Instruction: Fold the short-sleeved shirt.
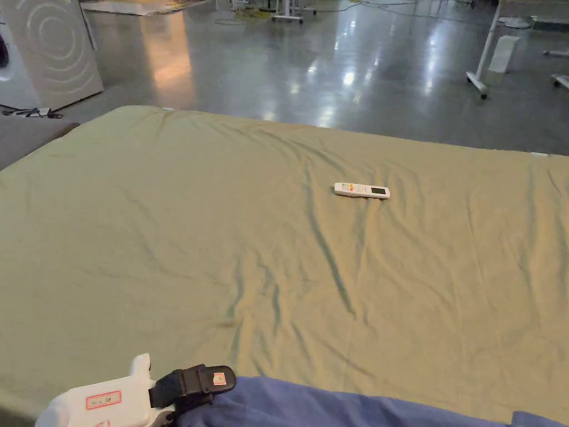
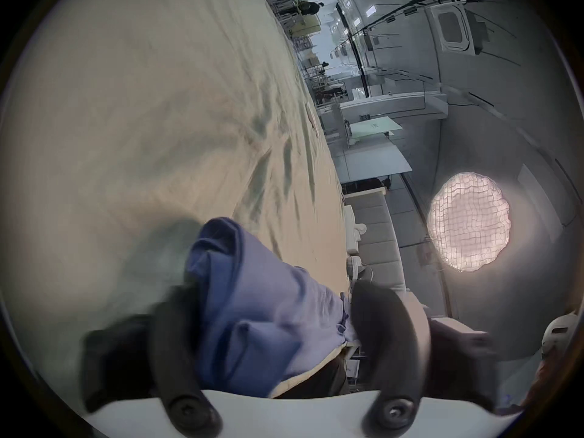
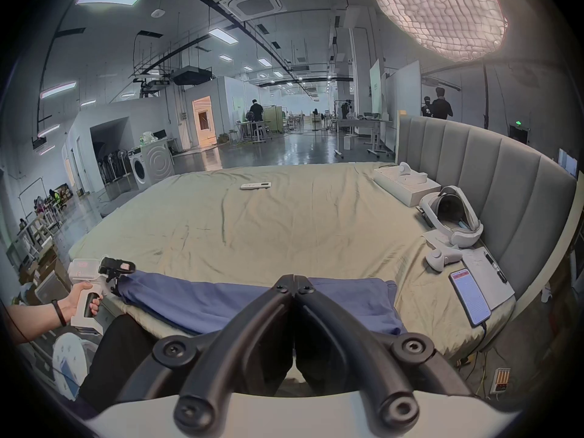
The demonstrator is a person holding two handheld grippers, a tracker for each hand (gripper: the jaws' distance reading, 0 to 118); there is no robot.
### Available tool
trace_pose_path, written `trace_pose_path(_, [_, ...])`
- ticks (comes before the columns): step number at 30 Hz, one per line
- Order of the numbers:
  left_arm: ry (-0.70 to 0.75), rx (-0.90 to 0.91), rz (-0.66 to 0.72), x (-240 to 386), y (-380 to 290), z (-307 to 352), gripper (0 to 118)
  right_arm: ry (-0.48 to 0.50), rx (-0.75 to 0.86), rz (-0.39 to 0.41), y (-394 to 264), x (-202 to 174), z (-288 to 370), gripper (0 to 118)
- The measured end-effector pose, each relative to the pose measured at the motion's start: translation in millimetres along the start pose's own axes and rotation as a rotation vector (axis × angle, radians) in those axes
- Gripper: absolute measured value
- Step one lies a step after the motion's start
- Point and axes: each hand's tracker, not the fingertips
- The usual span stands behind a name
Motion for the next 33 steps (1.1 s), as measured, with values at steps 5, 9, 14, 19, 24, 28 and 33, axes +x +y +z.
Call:
trace_pose_path(5, [0.054, -0.013, 0.017, -3, 0, -2, 12, -0.008, -0.01, 0.019, -2, 2, 4, 0])
trace_pose_path(9, [0.047, 0.052, 0.026, 18, -14, 17, 10, -0.018, -0.027, 0.012, -4, 3, 4, 0])
trace_pose_path(14, [0.114, 0.122, -0.065, 34, 7, 68, 10, -0.012, -0.032, 0.01, -9, 9, 2, 0])
trace_pose_path(19, [0.263, 0.194, -0.186, 56, 34, 113, 10, 0.008, -0.031, -0.014, -16, 14, -1, 0])
trace_pose_path(24, [0.279, 0.054, -0.392, 131, -1, 54, 10, 0.031, -0.028, -0.05, -22, 15, -1, 0])
trace_pose_path(28, [0.271, -0.019, -0.481, 149, -41, -29, 10, 0.033, -0.017, -0.053, -24, 16, 6, 0])
trace_pose_path(33, [0.425, -0.177, -0.589, 150, -86, -129, 16, -0.006, -0.004, -0.02, -29, 24, 23, 0])
